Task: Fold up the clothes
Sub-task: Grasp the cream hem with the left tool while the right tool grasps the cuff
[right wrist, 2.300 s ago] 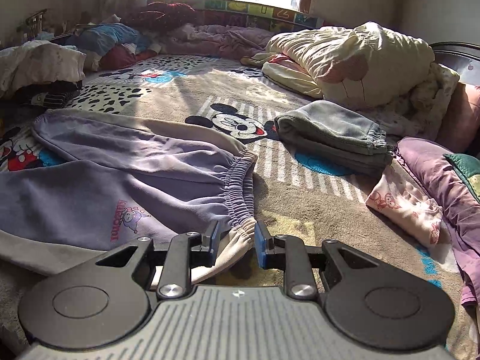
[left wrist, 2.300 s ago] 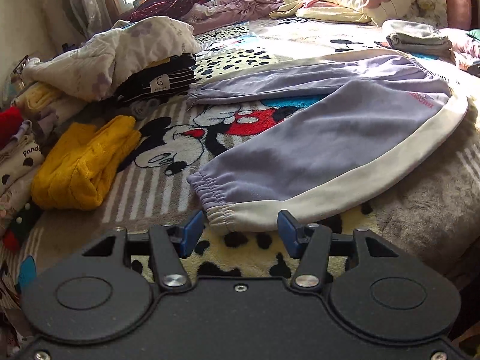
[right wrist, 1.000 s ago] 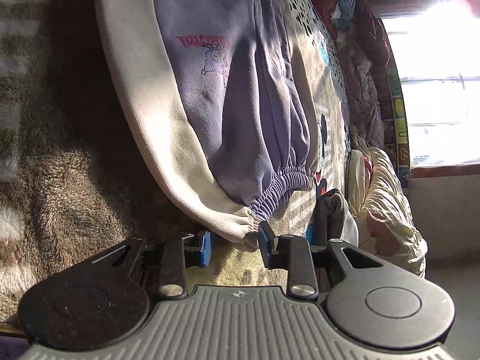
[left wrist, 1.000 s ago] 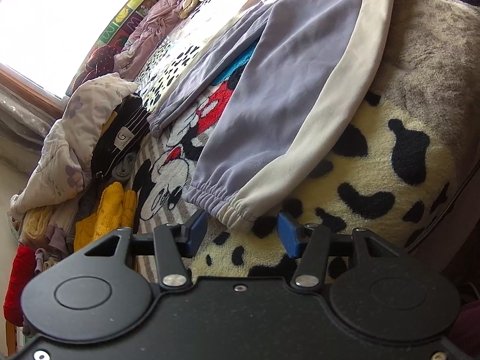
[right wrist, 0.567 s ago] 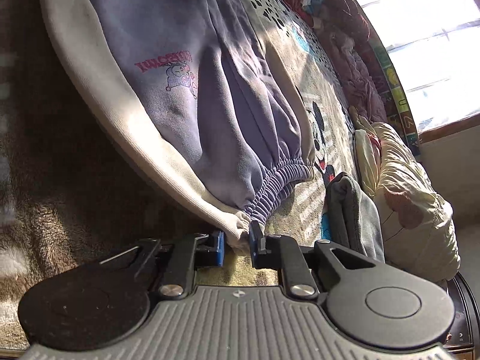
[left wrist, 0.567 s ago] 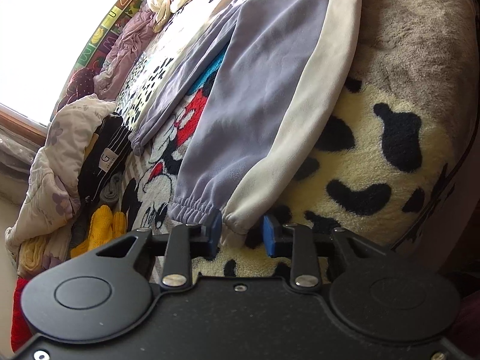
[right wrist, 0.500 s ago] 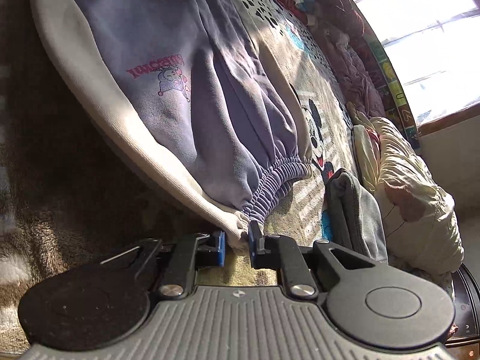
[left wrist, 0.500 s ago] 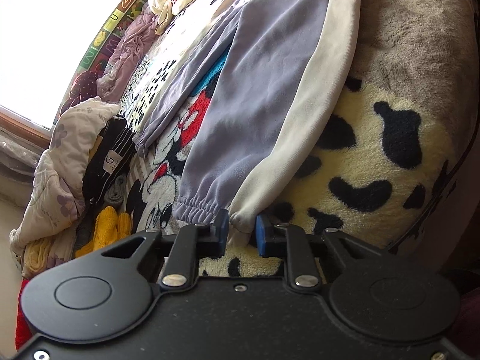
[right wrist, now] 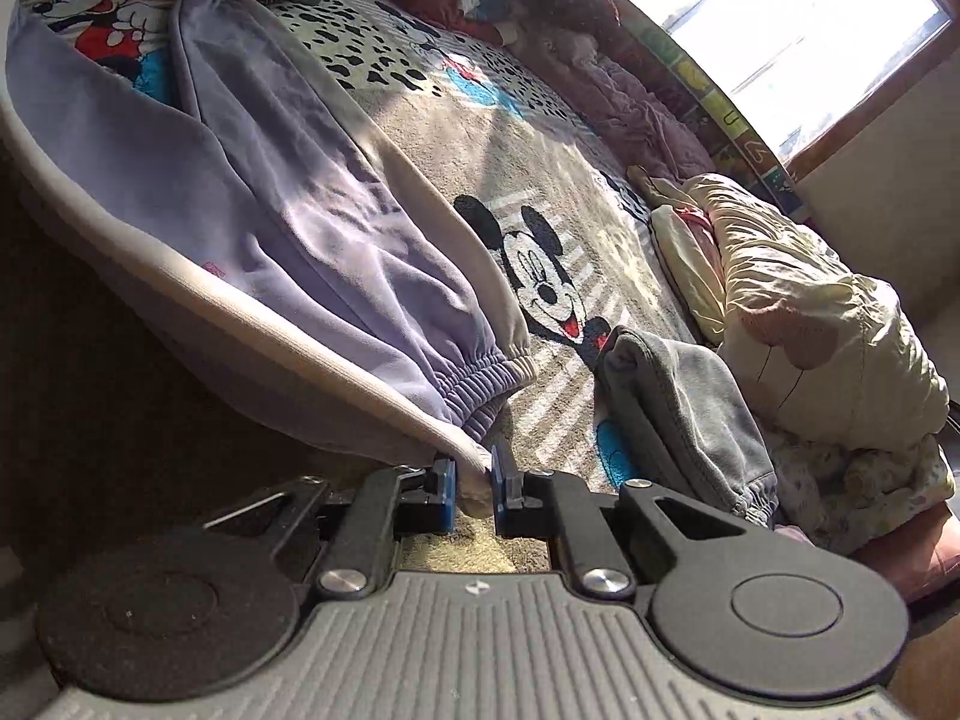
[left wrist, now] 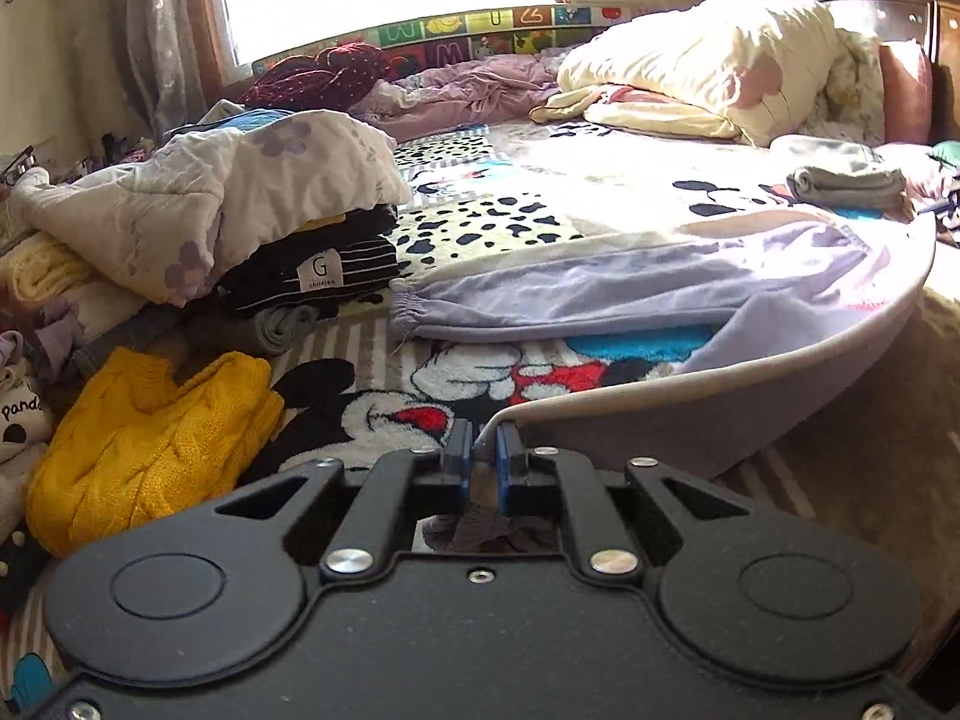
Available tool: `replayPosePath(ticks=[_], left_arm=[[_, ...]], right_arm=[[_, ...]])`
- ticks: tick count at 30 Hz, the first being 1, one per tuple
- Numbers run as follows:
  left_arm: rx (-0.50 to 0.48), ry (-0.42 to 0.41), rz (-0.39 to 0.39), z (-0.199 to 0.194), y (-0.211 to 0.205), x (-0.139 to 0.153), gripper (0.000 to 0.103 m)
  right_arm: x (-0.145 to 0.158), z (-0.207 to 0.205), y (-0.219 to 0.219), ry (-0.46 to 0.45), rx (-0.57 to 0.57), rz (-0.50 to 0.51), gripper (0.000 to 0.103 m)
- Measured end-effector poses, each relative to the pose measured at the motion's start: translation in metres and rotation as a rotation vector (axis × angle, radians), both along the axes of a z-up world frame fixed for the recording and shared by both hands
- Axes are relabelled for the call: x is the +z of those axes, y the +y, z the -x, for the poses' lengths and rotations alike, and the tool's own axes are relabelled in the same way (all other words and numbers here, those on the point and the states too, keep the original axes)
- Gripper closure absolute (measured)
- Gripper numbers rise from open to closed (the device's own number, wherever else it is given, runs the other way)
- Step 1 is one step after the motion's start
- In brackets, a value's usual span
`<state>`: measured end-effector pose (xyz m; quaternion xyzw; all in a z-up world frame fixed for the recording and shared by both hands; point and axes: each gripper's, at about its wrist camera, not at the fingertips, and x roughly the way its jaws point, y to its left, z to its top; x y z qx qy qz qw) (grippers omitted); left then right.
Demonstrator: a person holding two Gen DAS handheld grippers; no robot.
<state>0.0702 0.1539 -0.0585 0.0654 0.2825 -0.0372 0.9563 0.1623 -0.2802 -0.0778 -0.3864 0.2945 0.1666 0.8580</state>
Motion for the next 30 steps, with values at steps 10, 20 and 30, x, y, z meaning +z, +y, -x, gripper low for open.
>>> replayPosePath(ticks=[10, 20, 30], left_arm=[[0.220, 0.025, 0.370, -0.102, 0.036, 0.011, 0.097], [0.253, 0.101, 0.440, -0.180, 0.039, 0.007, 0.097], [0.282, 0.108, 0.439, -0.234, 0.057, 0.014, 0.098]], right_arm=[[0.014, -0.075, 0.003, 0.047, -0.141, -0.138, 0.091], [0.000, -0.139, 0.004, 0.131, -0.227, -0.214, 0.091], [-0.006, -0.174, -0.006, 0.168, -0.298, -0.308, 0.092]])
